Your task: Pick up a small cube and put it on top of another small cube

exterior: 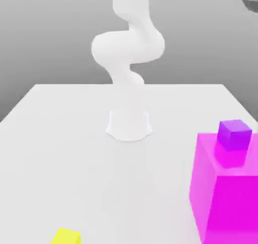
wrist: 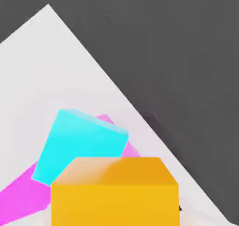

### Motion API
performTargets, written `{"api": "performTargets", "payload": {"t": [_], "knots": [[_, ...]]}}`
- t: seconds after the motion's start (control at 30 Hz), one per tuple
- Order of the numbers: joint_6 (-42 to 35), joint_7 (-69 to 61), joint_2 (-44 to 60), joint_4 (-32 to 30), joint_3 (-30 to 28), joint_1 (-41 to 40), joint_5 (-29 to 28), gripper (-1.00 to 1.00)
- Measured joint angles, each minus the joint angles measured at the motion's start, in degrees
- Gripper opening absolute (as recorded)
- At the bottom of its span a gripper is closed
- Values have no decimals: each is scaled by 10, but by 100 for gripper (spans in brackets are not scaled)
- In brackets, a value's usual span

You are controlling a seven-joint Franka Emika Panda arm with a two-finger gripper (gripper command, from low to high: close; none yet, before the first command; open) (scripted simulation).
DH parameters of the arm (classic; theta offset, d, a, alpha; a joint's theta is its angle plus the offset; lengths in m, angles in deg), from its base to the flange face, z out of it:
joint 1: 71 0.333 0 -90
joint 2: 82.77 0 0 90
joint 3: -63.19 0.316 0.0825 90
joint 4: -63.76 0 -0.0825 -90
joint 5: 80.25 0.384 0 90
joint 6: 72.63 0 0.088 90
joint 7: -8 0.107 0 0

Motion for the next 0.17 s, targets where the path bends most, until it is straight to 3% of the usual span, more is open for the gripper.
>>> {"api": "performTargets", "payload": {"t": [0.03,0.07,0.17], "knots": [[19,2,8,-12,0,1,-2,-100],[38,4,15,-23,0,1,-3,100],[38,4,15,-23,0,1,-3,100]]}}
